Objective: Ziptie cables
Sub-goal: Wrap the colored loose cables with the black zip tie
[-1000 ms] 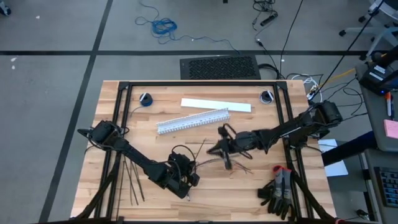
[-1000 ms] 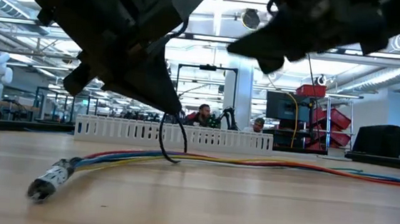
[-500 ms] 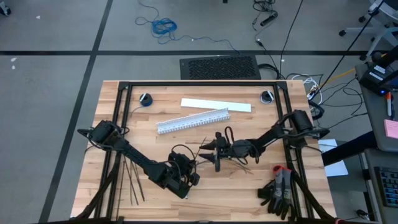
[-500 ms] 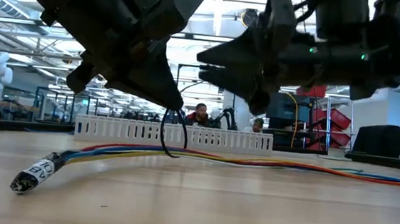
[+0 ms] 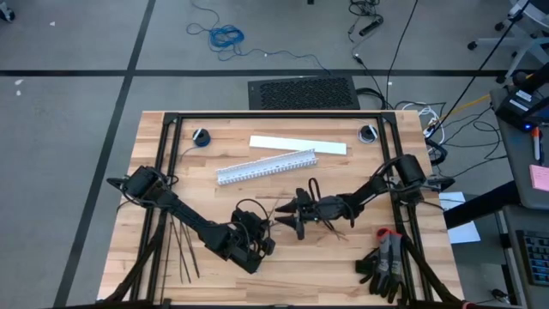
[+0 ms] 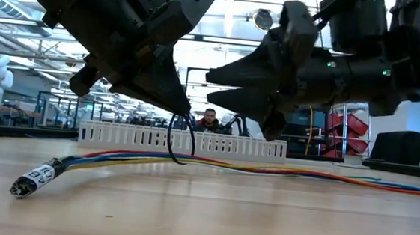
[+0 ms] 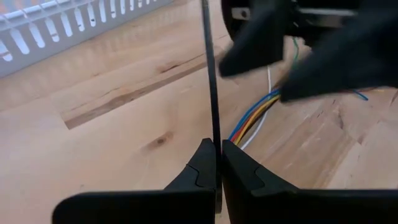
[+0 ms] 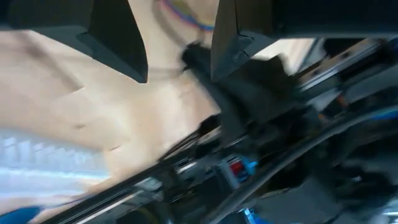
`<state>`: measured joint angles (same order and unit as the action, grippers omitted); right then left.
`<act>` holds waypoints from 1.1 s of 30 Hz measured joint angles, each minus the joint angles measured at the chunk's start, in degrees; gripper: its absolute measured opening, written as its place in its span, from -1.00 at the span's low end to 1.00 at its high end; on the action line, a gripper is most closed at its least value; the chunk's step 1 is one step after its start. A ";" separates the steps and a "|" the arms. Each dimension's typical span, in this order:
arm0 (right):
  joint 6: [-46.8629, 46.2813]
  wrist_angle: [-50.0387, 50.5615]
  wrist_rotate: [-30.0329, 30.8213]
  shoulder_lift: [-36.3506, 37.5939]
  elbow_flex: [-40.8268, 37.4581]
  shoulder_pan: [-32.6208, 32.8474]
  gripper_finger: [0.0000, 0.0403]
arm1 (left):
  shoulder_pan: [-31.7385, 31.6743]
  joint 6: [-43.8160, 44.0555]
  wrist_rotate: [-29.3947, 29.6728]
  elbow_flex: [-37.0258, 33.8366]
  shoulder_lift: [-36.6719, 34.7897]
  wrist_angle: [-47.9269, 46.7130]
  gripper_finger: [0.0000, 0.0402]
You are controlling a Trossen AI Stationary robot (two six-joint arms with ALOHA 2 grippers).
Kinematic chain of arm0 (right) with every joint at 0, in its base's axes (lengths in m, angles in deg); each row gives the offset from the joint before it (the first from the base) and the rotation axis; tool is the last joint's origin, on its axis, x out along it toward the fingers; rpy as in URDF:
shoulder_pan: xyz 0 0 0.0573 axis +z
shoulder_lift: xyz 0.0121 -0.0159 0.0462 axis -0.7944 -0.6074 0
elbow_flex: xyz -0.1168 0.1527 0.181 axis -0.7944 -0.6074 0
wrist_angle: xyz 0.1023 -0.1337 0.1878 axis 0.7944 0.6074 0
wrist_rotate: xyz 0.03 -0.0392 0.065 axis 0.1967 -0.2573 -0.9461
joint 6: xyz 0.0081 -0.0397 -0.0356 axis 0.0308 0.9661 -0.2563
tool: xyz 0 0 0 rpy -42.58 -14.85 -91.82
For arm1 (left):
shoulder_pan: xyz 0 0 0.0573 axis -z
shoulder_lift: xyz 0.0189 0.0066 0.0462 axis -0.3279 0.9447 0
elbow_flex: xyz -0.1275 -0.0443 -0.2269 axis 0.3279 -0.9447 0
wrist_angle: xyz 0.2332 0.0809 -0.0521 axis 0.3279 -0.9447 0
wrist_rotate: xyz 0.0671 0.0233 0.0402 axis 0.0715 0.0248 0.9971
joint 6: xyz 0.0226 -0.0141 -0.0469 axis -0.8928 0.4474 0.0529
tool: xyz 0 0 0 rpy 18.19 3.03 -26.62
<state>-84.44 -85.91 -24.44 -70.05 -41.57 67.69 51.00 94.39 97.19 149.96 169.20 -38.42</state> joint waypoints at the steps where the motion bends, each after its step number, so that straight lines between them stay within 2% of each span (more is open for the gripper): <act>1: 0.00 0.15 0.06 0.00 0.00 0.40 -0.17 | 0.00 0.01 0.00 0.00 0.00 -0.01 -0.96; 6: -0.48 0.84 0.58 0.00 0.00 1.48 -0.17 | 0.00 0.02 0.63 0.00 0.00 -0.02 -0.96; 12: 1.58 1.09 4.58 0.00 0.52 -0.31 -0.17 | -0.12 -0.01 0.99 0.00 0.00 -0.02 -0.96; 21: 4.41 10.86 0.10 0.07 7.73 -3.04 -0.20 | -0.70 -0.19 1.03 0.00 -0.02 -0.15 -0.96; 25: 5.22 13.03 0.13 0.07 8.32 -2.89 -0.39 | -0.66 -0.31 1.03 0.00 -0.02 -0.22 -0.96; 31: 8.06 12.94 0.06 0.07 8.24 -2.68 -0.93 | -0.68 -0.31 1.03 0.00 -0.02 -0.31 -0.96; 33: 9.42 12.85 -0.02 0.07 8.24 -2.58 -0.97 | -0.66 -0.31 1.01 0.00 -0.02 -0.35 -0.96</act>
<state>-75.02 -73.06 -24.46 -69.98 -33.33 65.11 50.35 94.08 98.20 149.96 169.17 -38.77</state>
